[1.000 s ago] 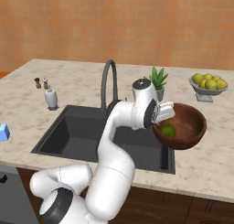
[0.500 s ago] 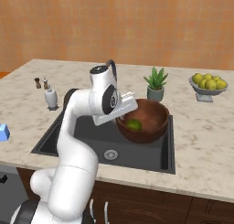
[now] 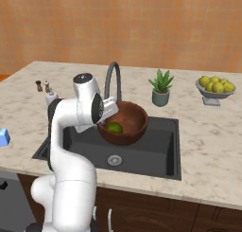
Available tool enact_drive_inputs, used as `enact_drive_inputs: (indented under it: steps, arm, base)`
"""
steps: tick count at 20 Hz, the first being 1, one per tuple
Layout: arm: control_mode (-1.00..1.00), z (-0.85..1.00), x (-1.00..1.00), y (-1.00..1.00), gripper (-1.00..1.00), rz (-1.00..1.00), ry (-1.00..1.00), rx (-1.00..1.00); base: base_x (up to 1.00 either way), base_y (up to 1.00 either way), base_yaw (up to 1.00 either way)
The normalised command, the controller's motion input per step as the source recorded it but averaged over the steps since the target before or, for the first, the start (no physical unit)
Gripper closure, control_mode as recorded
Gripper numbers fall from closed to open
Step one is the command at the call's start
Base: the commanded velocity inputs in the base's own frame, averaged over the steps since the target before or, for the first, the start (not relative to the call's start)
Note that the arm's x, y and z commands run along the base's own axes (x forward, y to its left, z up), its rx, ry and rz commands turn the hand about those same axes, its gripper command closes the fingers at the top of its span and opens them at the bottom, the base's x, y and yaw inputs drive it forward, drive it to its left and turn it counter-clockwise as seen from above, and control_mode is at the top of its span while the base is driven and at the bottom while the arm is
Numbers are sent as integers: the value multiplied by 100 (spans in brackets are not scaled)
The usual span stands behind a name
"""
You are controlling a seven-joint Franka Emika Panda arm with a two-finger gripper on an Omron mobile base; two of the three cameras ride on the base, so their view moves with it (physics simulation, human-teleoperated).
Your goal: Pick the lime from the sink and place it in the bowl. Then pick the bowl and place it in the microwave. Then close the microwave door and press the start button.
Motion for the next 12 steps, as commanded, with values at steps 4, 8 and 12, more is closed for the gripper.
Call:
enact_drive_inputs:
  steps: [4, 8, 12]
  arm:
    - [-100, 69, -67, 6, 100, 59, -1, -24]
    - [-100, 70, -61, 2, 100, 58, -4, -21]
    - [-100, 61, -30, 3, 100, 47, 0, -5]
  base:
    - [0, 0, 0]
    - [0, 0, 0]
    - [0, 0, 0]
